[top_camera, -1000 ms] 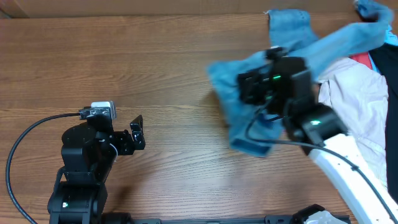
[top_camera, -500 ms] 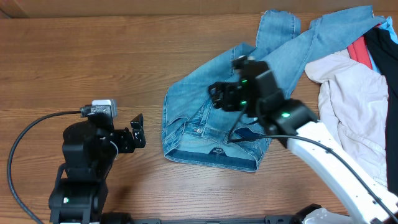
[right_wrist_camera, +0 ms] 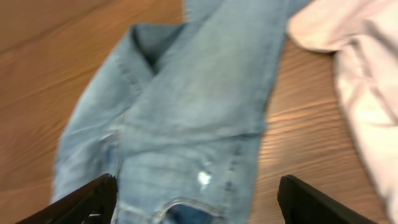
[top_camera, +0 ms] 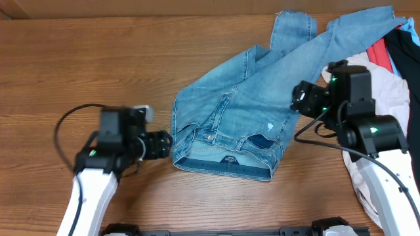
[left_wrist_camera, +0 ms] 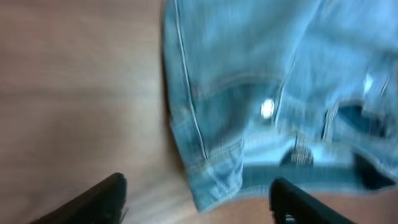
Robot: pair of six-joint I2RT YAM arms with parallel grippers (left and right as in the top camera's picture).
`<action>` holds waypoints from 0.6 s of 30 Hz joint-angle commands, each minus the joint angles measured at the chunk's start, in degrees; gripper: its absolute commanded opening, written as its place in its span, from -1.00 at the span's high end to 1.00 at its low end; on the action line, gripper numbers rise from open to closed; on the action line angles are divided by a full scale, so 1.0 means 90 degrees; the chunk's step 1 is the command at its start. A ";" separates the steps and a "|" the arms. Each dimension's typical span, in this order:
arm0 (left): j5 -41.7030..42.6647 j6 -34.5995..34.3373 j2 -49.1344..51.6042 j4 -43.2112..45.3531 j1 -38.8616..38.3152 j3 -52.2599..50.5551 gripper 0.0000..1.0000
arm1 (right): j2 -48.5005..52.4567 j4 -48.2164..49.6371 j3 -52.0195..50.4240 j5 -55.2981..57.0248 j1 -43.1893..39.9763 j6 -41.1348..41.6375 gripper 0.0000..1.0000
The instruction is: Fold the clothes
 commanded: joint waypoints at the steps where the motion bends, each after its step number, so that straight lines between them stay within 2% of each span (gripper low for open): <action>1: 0.0197 -0.0102 0.0729 -0.0092 -0.0559 0.0124 -0.39 | -0.0032 -0.0029 0.0075 0.0313 -0.0143 -0.0056 -0.78; 4: -0.0255 -0.0107 0.1105 -0.0049 -0.1066 0.0124 -0.36 | -0.0010 -0.0148 0.0073 0.0401 -0.0148 -0.0056 -0.79; 9: -0.1163 -0.0396 0.1226 -0.0121 -0.1647 0.0124 -0.46 | 0.0194 -0.0595 0.0068 0.0393 -0.0148 -0.0049 -0.78; 12: -0.1605 -0.0566 0.1229 -0.0168 -0.1739 0.0124 -0.48 | 0.0457 -0.1173 0.0068 0.0158 -0.0131 -0.0053 -0.70; 18: -0.1734 -0.0634 0.1248 -0.0148 -0.1741 0.0119 -0.52 | 0.1027 -0.1868 -0.0240 -0.0624 0.0078 -0.0228 -0.68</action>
